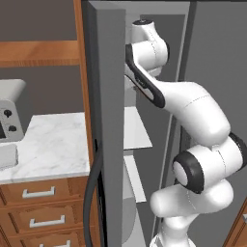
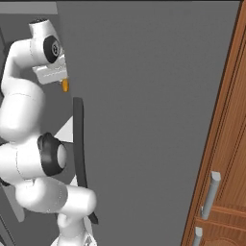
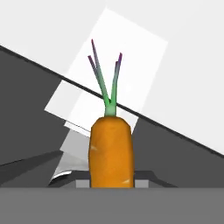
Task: Take the carrot and bell pepper out of the freezer and place them in the tupperware container on the counter. Then put the tupperware containing the vegetables back in the freezer.
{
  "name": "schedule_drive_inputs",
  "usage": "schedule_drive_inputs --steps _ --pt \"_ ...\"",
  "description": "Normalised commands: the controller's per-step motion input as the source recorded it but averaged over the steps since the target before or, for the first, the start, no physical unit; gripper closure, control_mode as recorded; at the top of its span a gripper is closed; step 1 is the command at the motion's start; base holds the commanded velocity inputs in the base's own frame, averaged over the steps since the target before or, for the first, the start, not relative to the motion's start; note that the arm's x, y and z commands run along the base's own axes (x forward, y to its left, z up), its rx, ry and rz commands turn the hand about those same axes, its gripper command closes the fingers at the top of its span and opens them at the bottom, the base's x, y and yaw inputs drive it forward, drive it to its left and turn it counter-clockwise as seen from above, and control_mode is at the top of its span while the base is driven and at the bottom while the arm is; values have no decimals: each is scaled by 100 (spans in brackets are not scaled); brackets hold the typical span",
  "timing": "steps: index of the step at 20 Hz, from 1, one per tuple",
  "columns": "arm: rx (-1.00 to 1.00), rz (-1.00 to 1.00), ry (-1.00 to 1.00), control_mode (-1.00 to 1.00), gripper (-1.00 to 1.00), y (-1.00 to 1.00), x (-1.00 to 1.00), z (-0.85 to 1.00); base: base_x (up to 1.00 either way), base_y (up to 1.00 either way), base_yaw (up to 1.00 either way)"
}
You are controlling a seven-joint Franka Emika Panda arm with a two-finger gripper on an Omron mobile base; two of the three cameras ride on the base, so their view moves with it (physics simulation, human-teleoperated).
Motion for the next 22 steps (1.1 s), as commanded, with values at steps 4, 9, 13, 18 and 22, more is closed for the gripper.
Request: schedule_drive_inputs --steps 4,9,13,18,22 --pt "1 7 -6 -100 100 0 -100 39 0 0 0" --pt "0 8 -10 -100 100 -5 -100 32 0 0 0" --pt "2 10 -19 -100 100 -33 -100 29 0 0 0" --pt "5 9 -25 -100 100 -58 -100 18 0 0 0" --pt "10 4 -20 -100 100 -61 -100 12 0 0 0"
